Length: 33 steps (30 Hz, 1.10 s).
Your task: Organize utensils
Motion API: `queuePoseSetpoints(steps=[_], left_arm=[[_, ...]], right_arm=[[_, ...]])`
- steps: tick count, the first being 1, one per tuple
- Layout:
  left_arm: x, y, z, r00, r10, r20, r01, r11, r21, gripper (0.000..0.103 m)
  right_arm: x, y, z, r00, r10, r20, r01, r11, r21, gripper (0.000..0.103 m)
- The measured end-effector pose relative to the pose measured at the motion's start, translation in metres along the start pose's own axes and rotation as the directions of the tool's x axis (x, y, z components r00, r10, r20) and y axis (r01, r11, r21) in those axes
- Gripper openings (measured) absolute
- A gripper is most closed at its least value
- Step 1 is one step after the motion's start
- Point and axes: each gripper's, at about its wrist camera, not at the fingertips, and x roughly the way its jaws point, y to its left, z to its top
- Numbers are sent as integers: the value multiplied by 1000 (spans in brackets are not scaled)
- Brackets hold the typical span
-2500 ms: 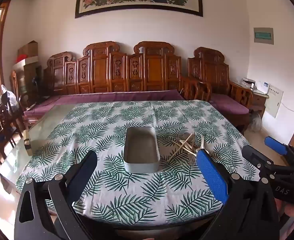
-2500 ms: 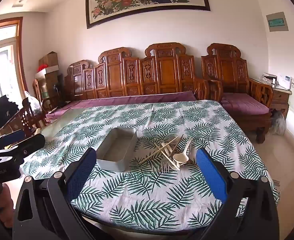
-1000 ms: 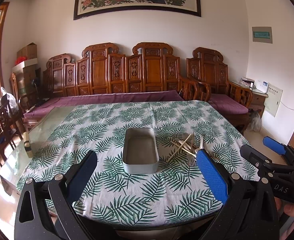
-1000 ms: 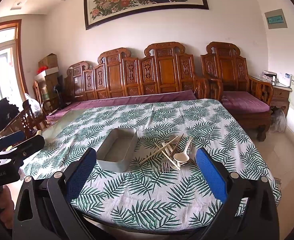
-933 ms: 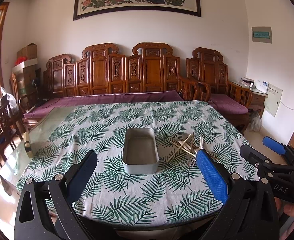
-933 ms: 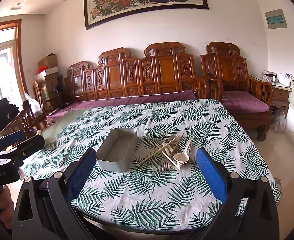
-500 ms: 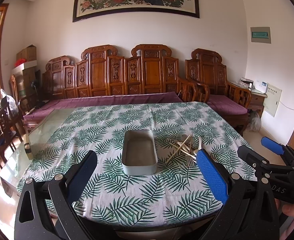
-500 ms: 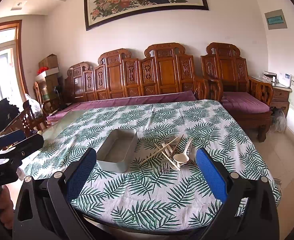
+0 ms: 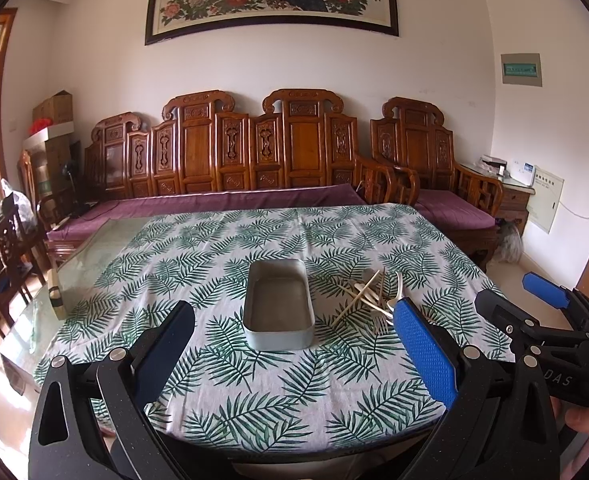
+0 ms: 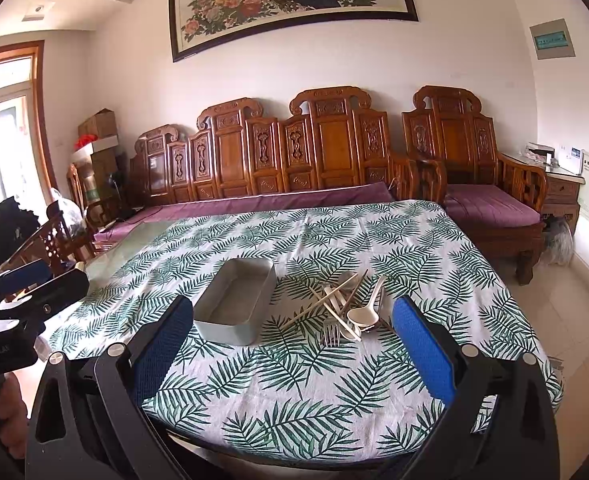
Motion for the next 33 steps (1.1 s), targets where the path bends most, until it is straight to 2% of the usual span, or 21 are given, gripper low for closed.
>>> queuePoseSetpoints(steps=[17, 23, 33], left_arm=[[1, -1, -2, 1000, 0, -11, 0, 1000, 1, 97], [17, -1, -5, 999, -4, -50, 4, 1000, 10, 97], [61, -4, -6, 993, -41, -110, 47, 998, 48, 97]], right_arm=[[0, -2, 0, 1000, 0, -6, 0, 1000, 1, 100], [9, -9, -2, 1000, -4, -18, 4, 1000, 1, 100], [52, -30, 0, 998, -36, -57, 34, 999, -35, 100]])
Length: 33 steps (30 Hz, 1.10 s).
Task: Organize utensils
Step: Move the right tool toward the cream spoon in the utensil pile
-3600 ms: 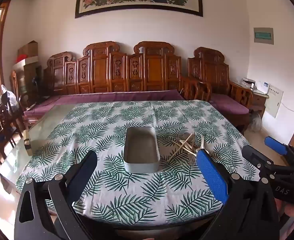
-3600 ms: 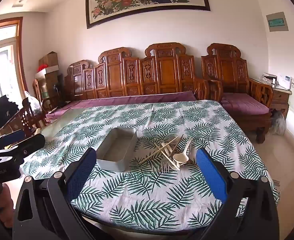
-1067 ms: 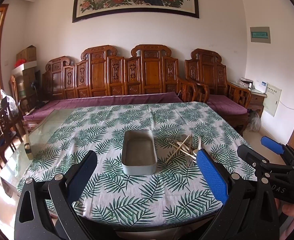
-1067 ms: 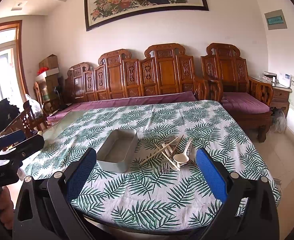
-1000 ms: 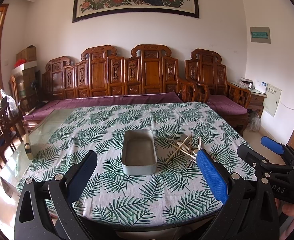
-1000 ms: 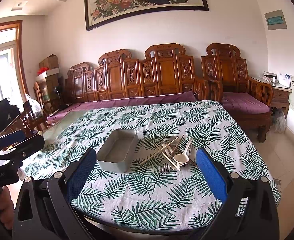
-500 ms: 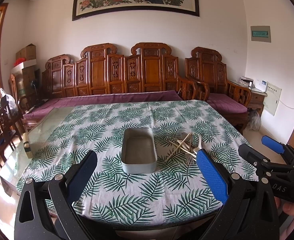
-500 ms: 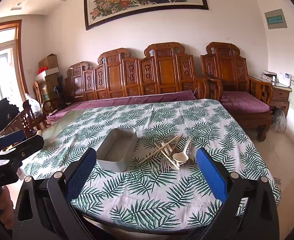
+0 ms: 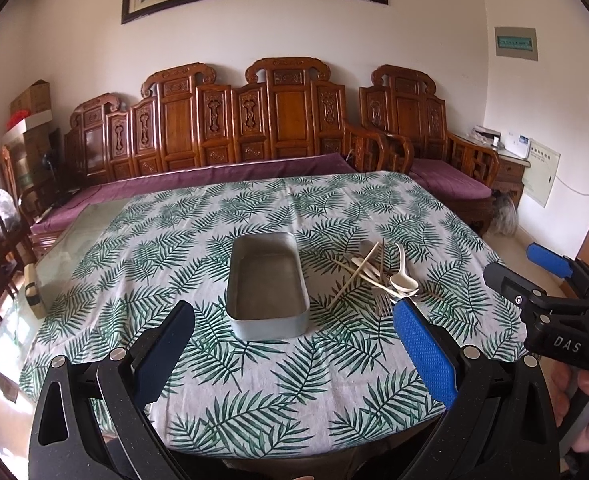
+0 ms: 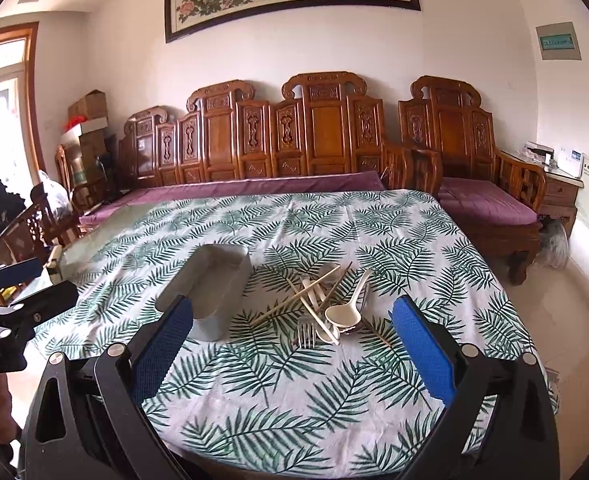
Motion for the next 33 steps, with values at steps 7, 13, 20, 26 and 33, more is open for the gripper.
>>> queuePoseSetpoints(steps=[7, 13, 20, 26, 33], left_arm=[[34, -6, 6, 998, -51, -36, 52, 998, 29, 97], [59, -11, 7, 995, -76, -63, 80, 995, 57, 97], [89, -20, 3, 988, -108, -113, 117, 991, 72, 97], [114, -31, -3, 978, -132, -164, 147, 986, 85, 96], [140, -43, -1, 969, -151, -194, 173, 980, 99, 91]], right_arm=[[35, -14, 3, 999, -5, -42, 4, 1000, -24, 97], [70, -33, 1, 993, 8, -114, -11, 1000, -28, 91], [118, -63, 0, 980, -13, -197, 8, 1000, -24, 82], [170, -85, -9, 960, 0, -281, -6, 1000, -20, 72], [226, -93, -18, 927, 44, -373, -48, 999, -1, 50]])
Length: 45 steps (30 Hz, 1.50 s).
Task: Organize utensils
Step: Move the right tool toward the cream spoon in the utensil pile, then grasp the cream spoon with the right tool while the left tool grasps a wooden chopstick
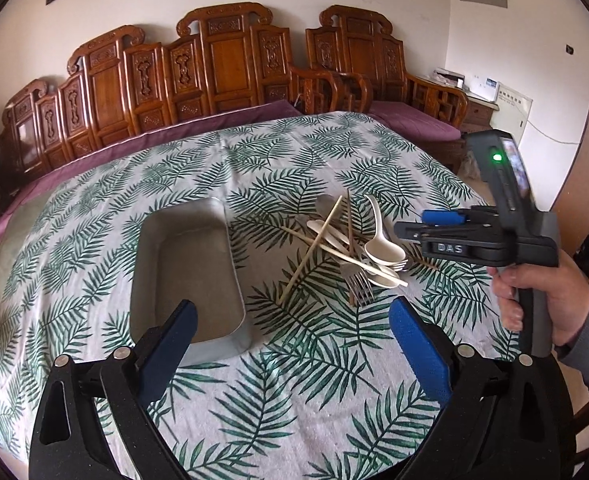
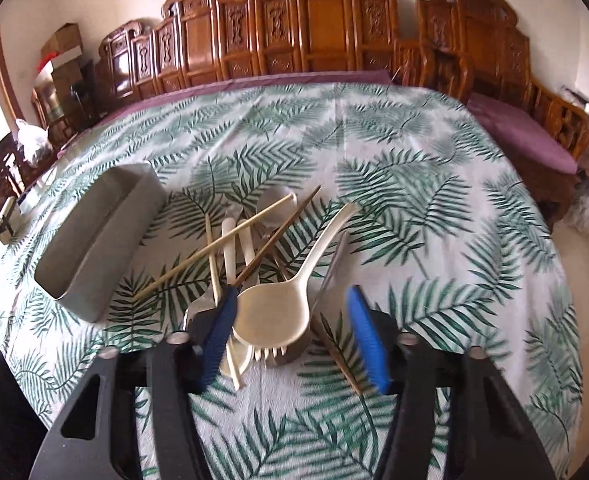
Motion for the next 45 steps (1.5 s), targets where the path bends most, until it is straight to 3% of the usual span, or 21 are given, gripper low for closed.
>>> queuePoseSetpoints(steps=[9, 17, 19, 21, 27, 34, 36, 45], left_arm=[[35, 1, 12, 998, -17, -53, 17, 1000, 8, 81], [52, 3, 16, 997, 0, -83, 2, 1000, 21, 80], [54, 3, 17, 996, -1, -84, 3, 1000, 21, 79], [57, 4, 19, 996, -6, -90, 8, 1000, 16, 75], [73, 5, 28, 994, -17, -110, 19, 1000, 18, 62], [108, -4, 38, 987, -43, -154, 48, 998, 34, 56], [117, -7, 40, 984, -40, -171, 48, 998, 45, 48], [160, -14, 46, 959, -39, -280, 64, 995, 80, 40]], right_arm=[[55, -15, 16, 993, 40, -115, -33, 998, 57, 24], [76, -23, 22, 981, 99, -166, -85, 992, 91, 23], [82, -19, 23, 978, 81, -193, -69, 995, 68, 23], [82, -18, 23, 978, 85, -191, -74, 995, 64, 12], [60, -22, 20, 981, 112, -159, -101, 992, 72, 7], [13, -25, 6, 988, 115, -107, -107, 992, 71, 7], [3, -24, 1, 990, 104, -97, -98, 993, 59, 7], [-14, -21, -12, 992, 100, -78, -98, 995, 27, 7]])
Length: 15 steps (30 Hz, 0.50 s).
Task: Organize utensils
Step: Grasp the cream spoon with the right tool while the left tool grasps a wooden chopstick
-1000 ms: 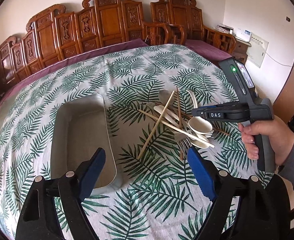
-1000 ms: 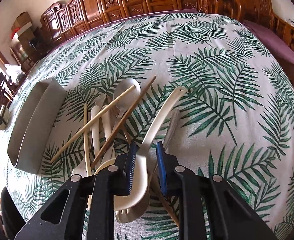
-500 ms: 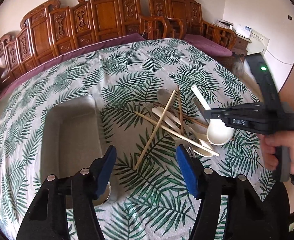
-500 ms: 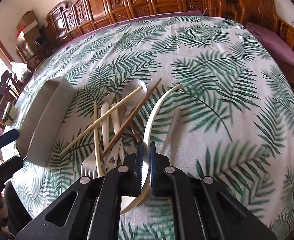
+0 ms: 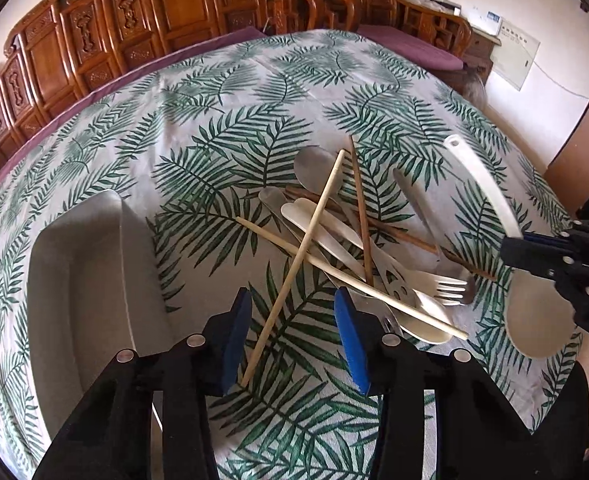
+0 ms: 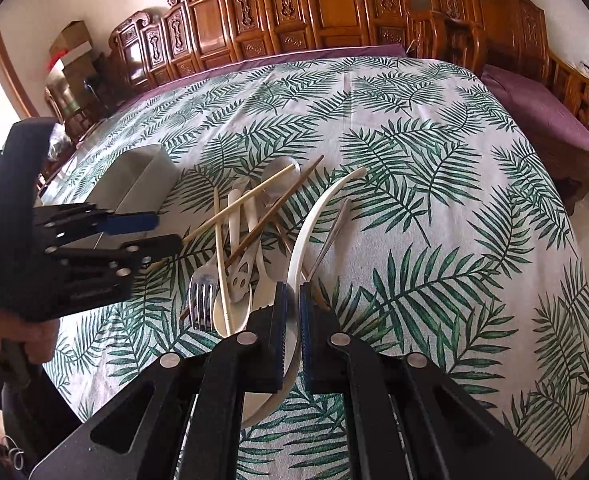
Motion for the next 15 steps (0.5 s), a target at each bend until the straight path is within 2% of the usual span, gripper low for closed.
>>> queuePoseSetpoints(steps=[5, 8, 13, 15], left_arm=[[22, 1, 8, 997, 35, -66, -35, 999, 8, 32], [28, -1, 10, 995, 46, -89, -45, 999, 21, 31], [36, -15, 9, 987, 111, -113, -99, 989, 105, 30], [38, -16, 9, 986, 121, -115, -108, 988, 112, 25]], right_arm=[[-1, -3, -2, 1000, -14, -1, 14, 1000, -6, 7], [-3, -8, -1, 1000, -18, 3, 18, 1000, 8, 7], [-7, -15, 0, 1000, -17, 9, 17, 1000, 27, 7], [-7, -16, 0, 1000, -16, 12, 15, 1000, 27, 7]])
